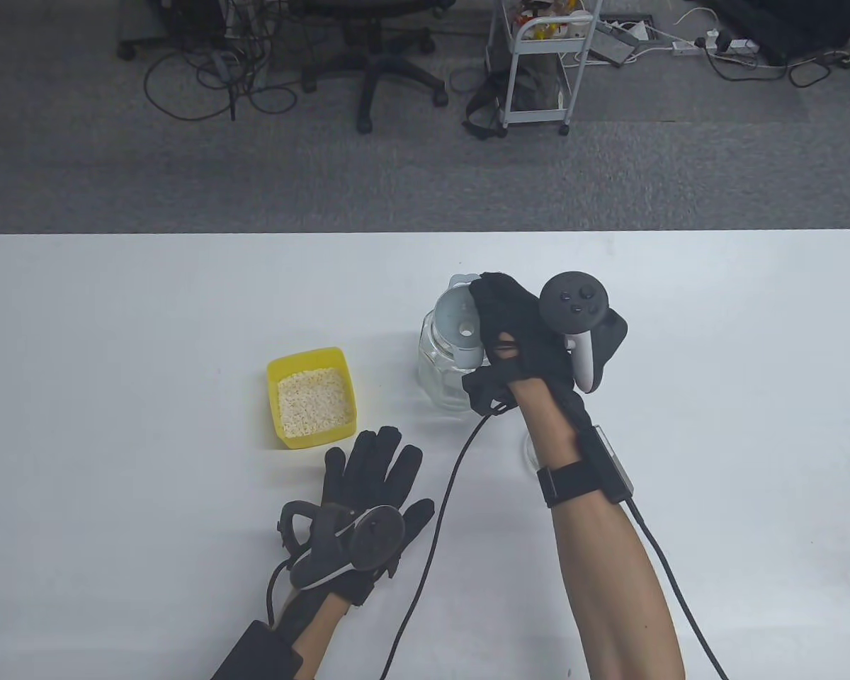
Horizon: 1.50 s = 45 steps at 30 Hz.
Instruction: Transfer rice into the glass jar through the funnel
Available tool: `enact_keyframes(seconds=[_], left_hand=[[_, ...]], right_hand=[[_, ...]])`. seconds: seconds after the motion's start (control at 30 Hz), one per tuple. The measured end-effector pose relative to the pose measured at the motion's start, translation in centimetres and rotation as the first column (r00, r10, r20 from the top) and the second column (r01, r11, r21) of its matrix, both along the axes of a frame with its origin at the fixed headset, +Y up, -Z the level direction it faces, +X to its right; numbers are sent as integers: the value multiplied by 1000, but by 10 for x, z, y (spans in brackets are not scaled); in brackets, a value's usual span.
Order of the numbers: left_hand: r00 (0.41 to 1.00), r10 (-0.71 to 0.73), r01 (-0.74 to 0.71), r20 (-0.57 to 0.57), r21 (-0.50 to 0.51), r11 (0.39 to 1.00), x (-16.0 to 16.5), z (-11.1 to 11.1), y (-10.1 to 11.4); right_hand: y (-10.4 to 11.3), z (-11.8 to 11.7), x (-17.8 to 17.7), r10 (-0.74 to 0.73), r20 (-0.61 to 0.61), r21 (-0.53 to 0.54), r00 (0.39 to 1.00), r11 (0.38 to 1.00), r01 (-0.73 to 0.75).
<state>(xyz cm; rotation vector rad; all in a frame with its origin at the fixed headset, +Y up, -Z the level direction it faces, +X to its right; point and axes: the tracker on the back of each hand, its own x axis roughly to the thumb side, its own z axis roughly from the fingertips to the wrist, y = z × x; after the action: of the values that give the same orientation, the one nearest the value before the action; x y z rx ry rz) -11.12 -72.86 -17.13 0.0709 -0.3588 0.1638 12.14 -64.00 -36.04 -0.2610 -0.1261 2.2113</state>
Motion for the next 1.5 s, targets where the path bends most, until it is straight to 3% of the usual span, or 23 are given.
enact_keyframes(seconds=[0.23, 0.57, 0.77, 1.5], left_hand=[[1000, 3, -3, 0, 8, 1000, 0, 0, 1], [1000, 4, -4, 5, 12, 1000, 1, 1, 1], [1000, 1, -1, 4, 16, 1000, 1, 2, 1], [1000, -2, 2, 8, 13, 1000, 2, 2, 1]], right_hand=[[7, -3, -10, 100, 48, -49, 994, 994, -97], [13, -2, -12, 199, 78, -2, 977, 980, -199], [11, -2, -12, 171, 35, 47, 985, 984, -172], [-22, -5, 4, 82, 53, -9, 995, 997, -81]])
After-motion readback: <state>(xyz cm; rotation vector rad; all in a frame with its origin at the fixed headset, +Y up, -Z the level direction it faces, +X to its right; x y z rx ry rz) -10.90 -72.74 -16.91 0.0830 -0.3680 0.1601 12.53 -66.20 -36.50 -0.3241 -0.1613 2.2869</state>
